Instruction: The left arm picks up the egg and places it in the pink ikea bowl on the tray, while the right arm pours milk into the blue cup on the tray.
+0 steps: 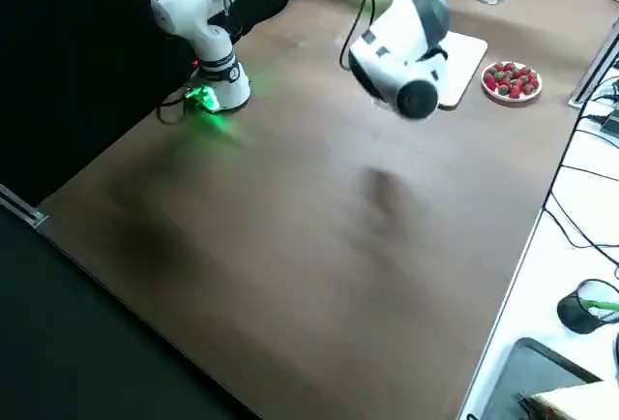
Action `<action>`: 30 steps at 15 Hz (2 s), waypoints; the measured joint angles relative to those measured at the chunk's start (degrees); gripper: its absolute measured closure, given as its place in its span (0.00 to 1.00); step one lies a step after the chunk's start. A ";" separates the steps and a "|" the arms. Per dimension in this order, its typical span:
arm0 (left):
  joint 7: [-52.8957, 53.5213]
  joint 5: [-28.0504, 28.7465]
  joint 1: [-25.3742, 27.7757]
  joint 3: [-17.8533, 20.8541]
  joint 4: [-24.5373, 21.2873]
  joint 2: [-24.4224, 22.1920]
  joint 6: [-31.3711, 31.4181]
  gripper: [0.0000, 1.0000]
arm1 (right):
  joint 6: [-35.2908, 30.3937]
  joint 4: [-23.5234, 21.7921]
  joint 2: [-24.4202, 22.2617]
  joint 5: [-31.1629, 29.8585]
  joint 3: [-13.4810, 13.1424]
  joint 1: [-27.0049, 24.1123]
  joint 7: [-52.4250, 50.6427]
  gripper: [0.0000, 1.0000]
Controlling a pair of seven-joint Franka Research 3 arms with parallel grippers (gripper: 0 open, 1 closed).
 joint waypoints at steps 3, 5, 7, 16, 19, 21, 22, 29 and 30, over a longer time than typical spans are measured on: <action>-7.22 -4.52 -5.05 -1.69 0.02 1.42 0.32 0.54 | 3.31 -2.73 -3.89 -0.60 -0.03 3.73 7.91 0.46; -10.83 -5.86 -9.87 -1.73 0.67 3.04 1.95 0.54 | 6.02 -3.92 -6.08 -2.09 -0.02 7.05 12.76 0.46; -14.01 -6.18 -13.24 -1.72 1.77 4.84 3.72 0.54 | 8.04 -4.44 -7.74 -3.63 -0.01 9.96 17.36 0.46; -18.58 -6.21 -19.14 -1.26 3.18 13.18 14.66 0.54 | 17.97 -5.24 -10.17 -11.29 0.03 23.30 32.62 0.51; -18.58 -6.21 -19.15 -0.65 3.38 13.60 16.28 0.54 | 19.30 -5.38 -10.17 -13.81 0.03 25.12 33.11 0.51; -18.56 -6.21 -19.15 -0.08 3.44 13.74 17.60 0.54 | 19.41 -5.52 -10.17 -14.33 -0.03 25.27 33.29 0.52; -18.56 -6.21 -19.16 0.18 3.44 13.91 18.71 0.54 | 19.43 -5.57 -10.17 -14.86 -0.12 25.27 33.31 0.52; -18.51 -6.21 -21.05 1.34 3.46 16.05 23.79 0.53 | 20.99 -6.25 -9.79 -18.17 -0.14 25.99 35.40 0.52; -18.50 -6.21 -21.12 1.37 3.53 16.05 23.87 0.46 | 21.24 -6.34 -9.57 -18.53 -0.13 26.37 35.85 0.52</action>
